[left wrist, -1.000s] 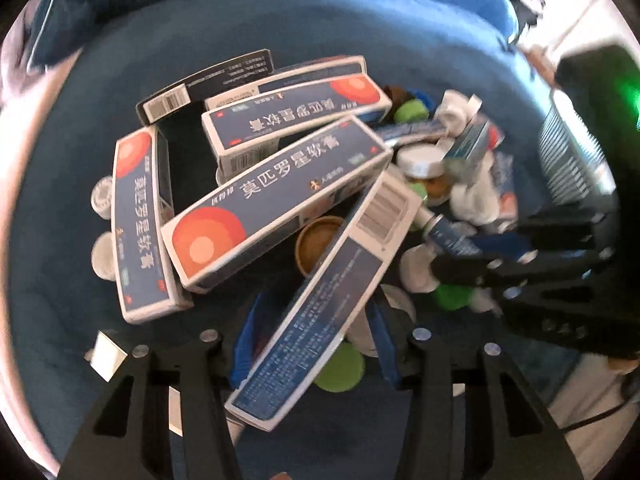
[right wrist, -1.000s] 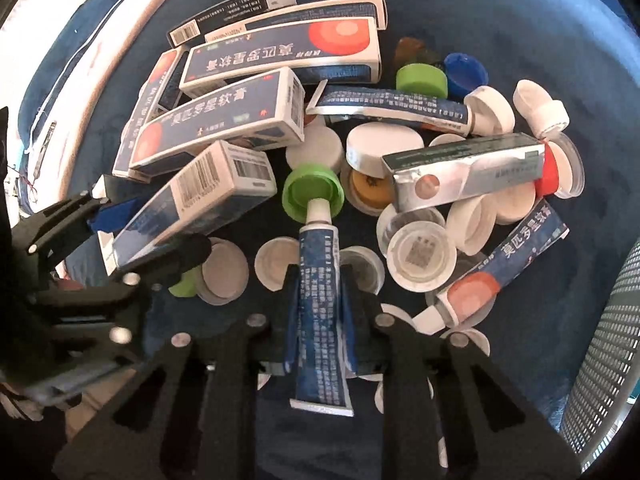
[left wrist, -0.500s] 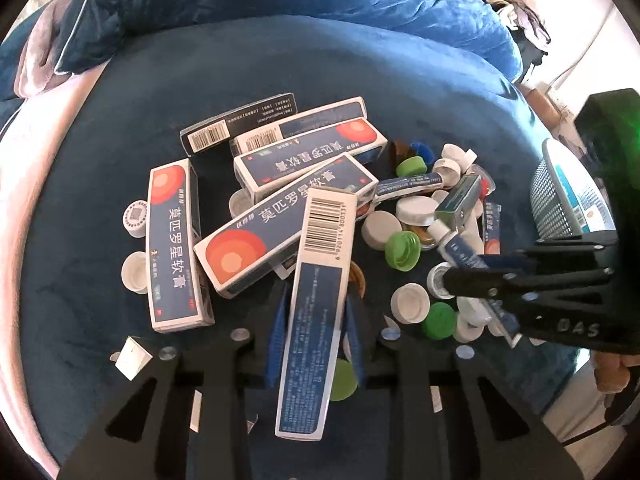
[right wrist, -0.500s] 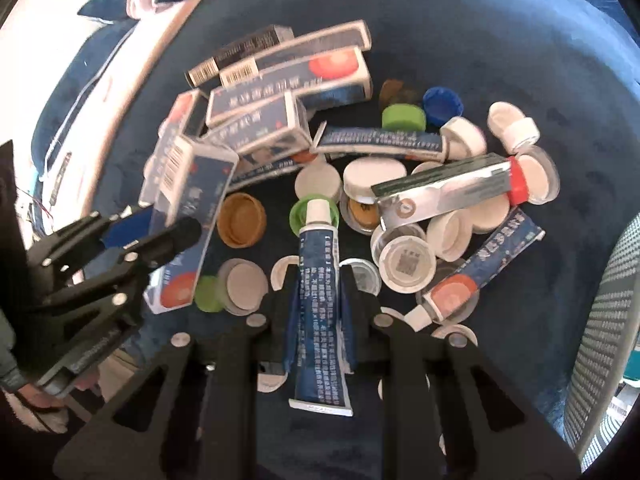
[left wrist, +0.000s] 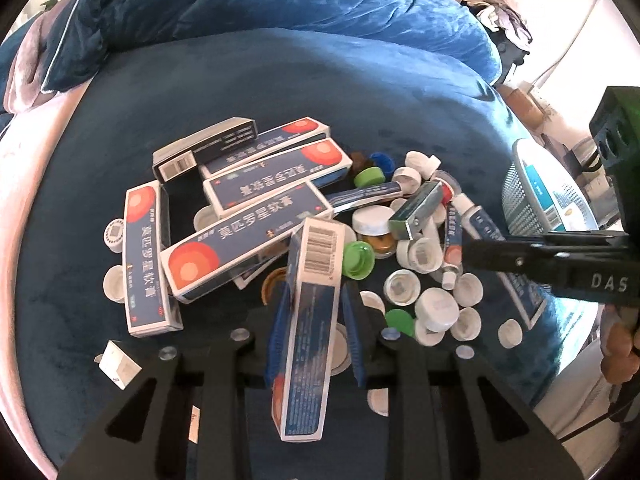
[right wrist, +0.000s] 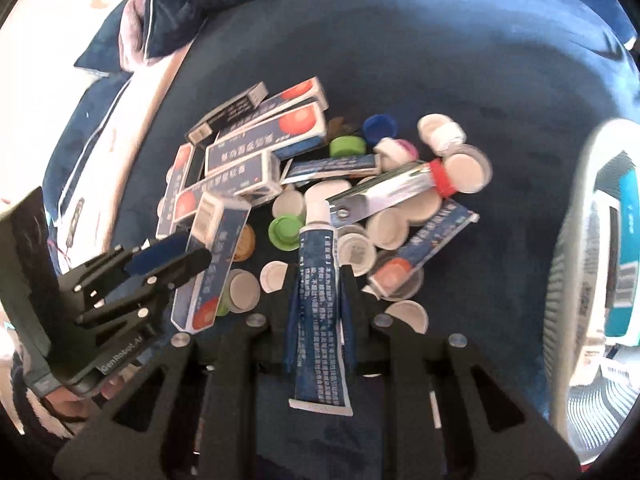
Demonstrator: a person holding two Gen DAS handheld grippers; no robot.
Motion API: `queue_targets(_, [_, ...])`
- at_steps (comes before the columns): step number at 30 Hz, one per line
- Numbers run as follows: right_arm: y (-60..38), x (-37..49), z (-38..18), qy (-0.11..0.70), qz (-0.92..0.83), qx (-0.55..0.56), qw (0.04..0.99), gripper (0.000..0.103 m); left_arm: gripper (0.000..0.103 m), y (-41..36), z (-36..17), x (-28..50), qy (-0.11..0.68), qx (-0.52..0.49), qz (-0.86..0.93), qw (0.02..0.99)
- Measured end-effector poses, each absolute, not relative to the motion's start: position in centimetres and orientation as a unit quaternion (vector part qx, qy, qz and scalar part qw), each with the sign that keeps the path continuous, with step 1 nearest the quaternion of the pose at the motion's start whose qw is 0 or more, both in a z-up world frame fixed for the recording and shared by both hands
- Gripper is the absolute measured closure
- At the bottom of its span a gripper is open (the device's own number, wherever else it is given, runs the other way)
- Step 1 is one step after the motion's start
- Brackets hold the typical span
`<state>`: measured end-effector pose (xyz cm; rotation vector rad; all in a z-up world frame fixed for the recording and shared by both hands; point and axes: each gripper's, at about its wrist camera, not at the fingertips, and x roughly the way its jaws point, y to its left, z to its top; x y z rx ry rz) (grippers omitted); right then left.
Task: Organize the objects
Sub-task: 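Carry the box and tube over the basket and open both tools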
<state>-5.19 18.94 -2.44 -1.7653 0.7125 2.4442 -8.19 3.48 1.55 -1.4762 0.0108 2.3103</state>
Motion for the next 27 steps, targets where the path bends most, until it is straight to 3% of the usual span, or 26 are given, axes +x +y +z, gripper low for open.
queue_targets(4, [19.3, -4.7, -2.3, 0.236, 0.789, -0.567, 0.027, 0.084, 0.073, 4.1, 0.7, -8.3, 0.028, -0.543, 0.819, 0.183])
queue_targets(7, [19.8, -4.1, -2.2, 0.236, 0.789, -0.567, 0.027, 0.084, 0.036, 4.2, -0.6, -8.2, 0.043, -0.56, 0.809, 0.17])
queue_targets(9, [19.9, -4.0, -2.2, 0.236, 0.789, -0.566, 0.025, 0.084, 0.034, 4.1, -1.3, -8.3, 0.052, -0.569, 0.805, 0.159])
queue_targets(10, [19.8, -4.1, -2.2, 0.235, 0.789, -0.566, 0.024, 0.084, 0.034, 4.0, -1.7, -8.4, 0.053, -0.575, 0.802, 0.154])
queue_targets(13, [19.6, -4.1, -2.3, 0.232, 0.79, -0.567, 0.022, 0.084, 0.079, 3.8, -2.1, -8.5, 0.052, -0.583, 0.797, 0.148])
queue_targets(27, [20.6, -3.0, -1.1, 0.249, 0.797, -0.55, 0.031, 0.084, 0.079, 4.5, 1.0, -7.9, 0.026, -0.553, 0.815, 0.173])
